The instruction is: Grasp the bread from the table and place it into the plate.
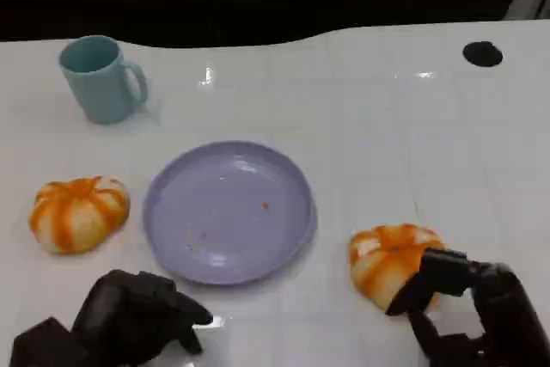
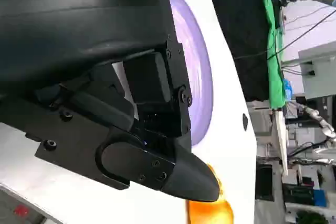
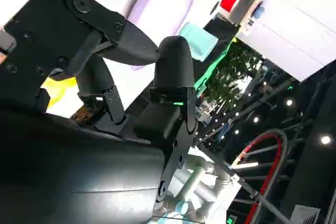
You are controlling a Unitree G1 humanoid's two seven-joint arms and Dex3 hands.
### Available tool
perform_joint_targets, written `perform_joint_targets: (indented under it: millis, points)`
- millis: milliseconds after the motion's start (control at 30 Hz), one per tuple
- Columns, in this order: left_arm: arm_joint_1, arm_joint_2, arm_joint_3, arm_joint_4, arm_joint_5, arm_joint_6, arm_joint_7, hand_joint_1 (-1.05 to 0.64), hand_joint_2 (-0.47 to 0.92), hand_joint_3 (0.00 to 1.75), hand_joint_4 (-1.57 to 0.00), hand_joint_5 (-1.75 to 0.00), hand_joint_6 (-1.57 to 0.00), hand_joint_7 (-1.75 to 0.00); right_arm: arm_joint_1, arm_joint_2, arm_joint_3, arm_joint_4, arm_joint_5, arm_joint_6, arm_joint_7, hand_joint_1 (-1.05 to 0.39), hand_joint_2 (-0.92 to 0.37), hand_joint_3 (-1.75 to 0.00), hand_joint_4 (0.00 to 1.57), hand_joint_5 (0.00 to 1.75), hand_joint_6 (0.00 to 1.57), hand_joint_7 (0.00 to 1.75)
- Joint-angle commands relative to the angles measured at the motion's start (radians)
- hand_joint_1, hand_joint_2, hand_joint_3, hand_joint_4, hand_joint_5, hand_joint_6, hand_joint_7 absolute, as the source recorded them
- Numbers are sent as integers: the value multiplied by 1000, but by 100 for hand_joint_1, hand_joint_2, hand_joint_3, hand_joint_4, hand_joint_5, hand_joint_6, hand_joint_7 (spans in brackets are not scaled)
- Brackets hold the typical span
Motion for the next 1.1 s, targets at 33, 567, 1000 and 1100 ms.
perform_joint_targets:
  millis: [33, 567, 1000, 1100]
  points:
    - [0, 11, 1, 2, 1, 2, 6, -105, 92, 9, -129, -104, -155, -27, -2, -14, -11, 3, 14, -11, -5, -19, -23, -147, 88, 161, 89, 123]
    - [3, 7, 3, -2, -8, 14, 1, -105, 92, 8, -129, -103, -155, -28, 10, -14, -6, -15, 40, 5, 22, -15, -21, -150, 88, 161, 89, 124]
    - [1, 8, 3, 1, -2, 8, 5, -105, 92, 8, -130, -103, -155, -28, 2, -9, -15, -21, 64, -17, 26, -17, -36, -123, 90, 144, 94, 101]
    - [3, 8, 4, -1, -3, 6, 5, -105, 92, 9, -130, -102, -155, -28, 7, -12, -18, -57, 64, 12, 34, -22, -58, -83, 84, 124, 94, 71]
